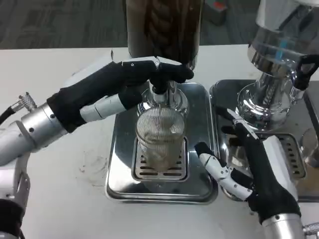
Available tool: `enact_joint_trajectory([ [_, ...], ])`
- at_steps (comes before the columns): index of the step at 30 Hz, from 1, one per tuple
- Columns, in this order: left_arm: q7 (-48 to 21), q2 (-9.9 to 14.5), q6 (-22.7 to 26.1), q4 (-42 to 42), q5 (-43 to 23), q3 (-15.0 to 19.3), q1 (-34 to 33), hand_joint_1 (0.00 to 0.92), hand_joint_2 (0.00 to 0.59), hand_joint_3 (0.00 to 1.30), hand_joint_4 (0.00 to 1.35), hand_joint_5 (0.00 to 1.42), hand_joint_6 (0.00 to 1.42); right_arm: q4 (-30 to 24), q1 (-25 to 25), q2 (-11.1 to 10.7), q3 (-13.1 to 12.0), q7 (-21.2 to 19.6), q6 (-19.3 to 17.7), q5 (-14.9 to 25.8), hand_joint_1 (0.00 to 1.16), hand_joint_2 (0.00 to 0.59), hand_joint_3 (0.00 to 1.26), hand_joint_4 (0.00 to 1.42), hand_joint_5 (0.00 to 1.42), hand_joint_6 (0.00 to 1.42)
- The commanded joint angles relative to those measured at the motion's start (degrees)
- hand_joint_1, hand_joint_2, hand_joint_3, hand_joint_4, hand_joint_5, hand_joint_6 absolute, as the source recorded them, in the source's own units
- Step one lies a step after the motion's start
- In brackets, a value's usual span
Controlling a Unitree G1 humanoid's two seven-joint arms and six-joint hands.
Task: Grasp the cup under the faucet to collect the drink, then remove the cup.
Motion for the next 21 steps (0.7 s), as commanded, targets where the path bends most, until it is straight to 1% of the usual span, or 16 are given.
enact_joint_trajectory([
  [1,-0.62,0.81,-0.94,0.57,1.83,-1.45,1.55,0.000,0.068,0.34,0.24,0.24,0.18,1.11,-1.26,-0.38,-0.31,2.02,0.39,1.89,0.49,0.249,0.15,0.10,0.20,0.25],
  [4,-0.30,1.09,-1.44,0.32,1.96,-1.83,1.77,0.000,0.068,0.34,0.24,0.24,0.18,1.32,-1.68,-0.55,-0.46,2.91,0.41,2.44,0.50,0.242,0.14,0.09,0.17,0.25],
  [10,0.65,1.69,-2.91,-0.07,2.53,-2.61,2.23,0.000,0.068,0.34,0.24,0.24,0.18,1.92,-3.11,-1.30,-0.47,5.31,0.92,3.47,0.54,0.237,0.09,0.03,0.10,0.18],
  [17,1.44,2.13,-4.20,0.04,3.19,-3.14,2.38,0.000,0.067,0.34,0.24,0.24,0.18,1.90,-3.62,-1.51,-0.41,6.35,1.56,3.63,0.54,0.236,0.08,0.02,0.08,0.18],
  [21,2.00,2.24,-4.79,0.04,3.70,-3.30,2.40,0.000,0.068,0.35,0.25,0.24,0.18,1.92,-3.93,-1.76,-0.25,7.22,1.90,3.80,0.54,0.232,0.05,0.00,0.05,0.15],
])
